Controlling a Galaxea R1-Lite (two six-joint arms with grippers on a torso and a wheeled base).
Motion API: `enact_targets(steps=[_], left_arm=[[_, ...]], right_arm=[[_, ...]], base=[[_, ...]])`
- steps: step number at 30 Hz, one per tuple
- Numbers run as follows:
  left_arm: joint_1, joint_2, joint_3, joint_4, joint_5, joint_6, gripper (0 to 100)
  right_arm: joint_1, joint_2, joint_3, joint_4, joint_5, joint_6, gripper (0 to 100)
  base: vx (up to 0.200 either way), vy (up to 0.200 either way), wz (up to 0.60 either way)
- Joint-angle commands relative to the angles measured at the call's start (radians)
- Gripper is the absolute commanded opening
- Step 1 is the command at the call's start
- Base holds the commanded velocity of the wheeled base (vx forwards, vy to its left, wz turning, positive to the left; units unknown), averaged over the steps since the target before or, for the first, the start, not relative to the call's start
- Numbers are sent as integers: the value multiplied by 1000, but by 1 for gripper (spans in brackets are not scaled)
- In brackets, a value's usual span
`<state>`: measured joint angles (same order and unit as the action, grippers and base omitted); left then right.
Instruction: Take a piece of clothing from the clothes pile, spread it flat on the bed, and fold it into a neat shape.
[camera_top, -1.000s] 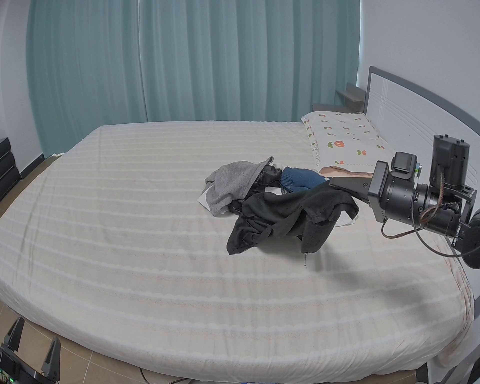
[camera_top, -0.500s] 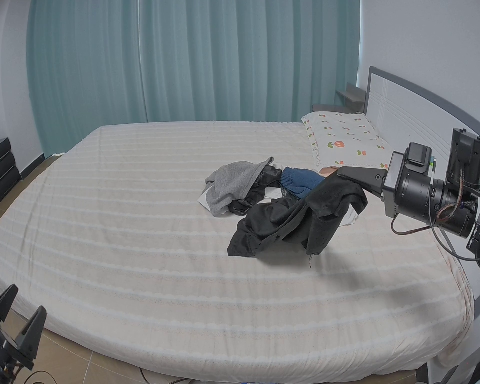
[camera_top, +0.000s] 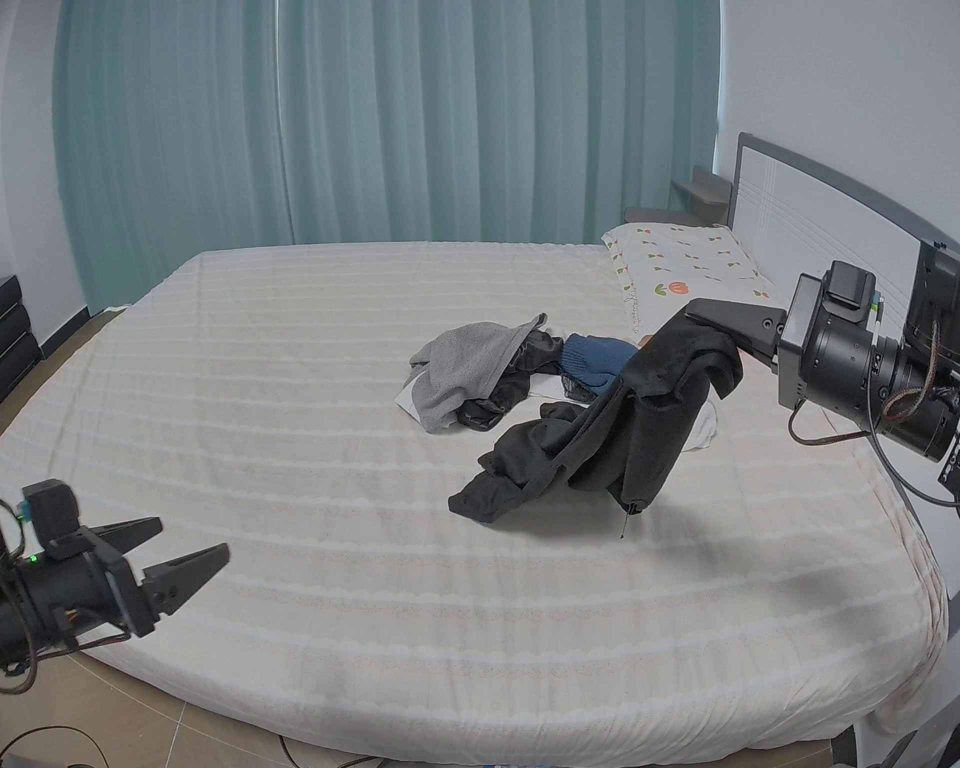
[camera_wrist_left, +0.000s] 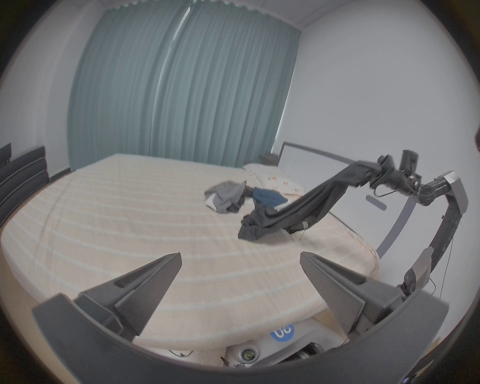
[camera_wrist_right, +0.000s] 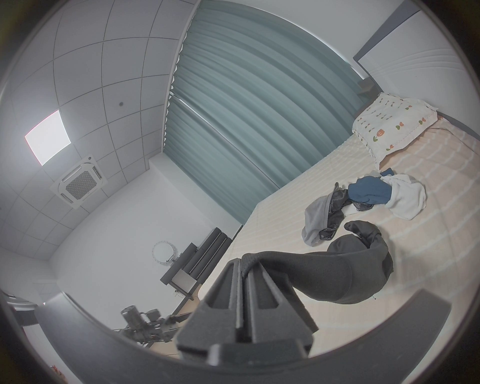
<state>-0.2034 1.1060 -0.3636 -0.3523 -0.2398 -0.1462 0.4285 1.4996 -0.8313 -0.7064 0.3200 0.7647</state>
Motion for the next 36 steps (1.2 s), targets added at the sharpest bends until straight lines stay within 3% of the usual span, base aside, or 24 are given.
enact_targets(steps=[1, 9, 17, 36], left_arm=[[-157, 586, -163, -112, 13, -3, 100], [-251, 900, -236, -390, 132, 13, 100], [-264, 1051, -386, -399, 171, 36, 100], [-300, 1302, -689, -396, 168, 30, 100]], right_arm=[[-2, 41, -22, -59, -4, 4, 0], [-4, 41, -20, -59, -2, 4, 0], [-7, 57, -15, -59, -4, 8, 0], [-7, 76, -40, -61, -6, 16, 0]], base=[[0, 0, 0], [0, 0, 0], [0, 0, 0], [0, 0, 0]])
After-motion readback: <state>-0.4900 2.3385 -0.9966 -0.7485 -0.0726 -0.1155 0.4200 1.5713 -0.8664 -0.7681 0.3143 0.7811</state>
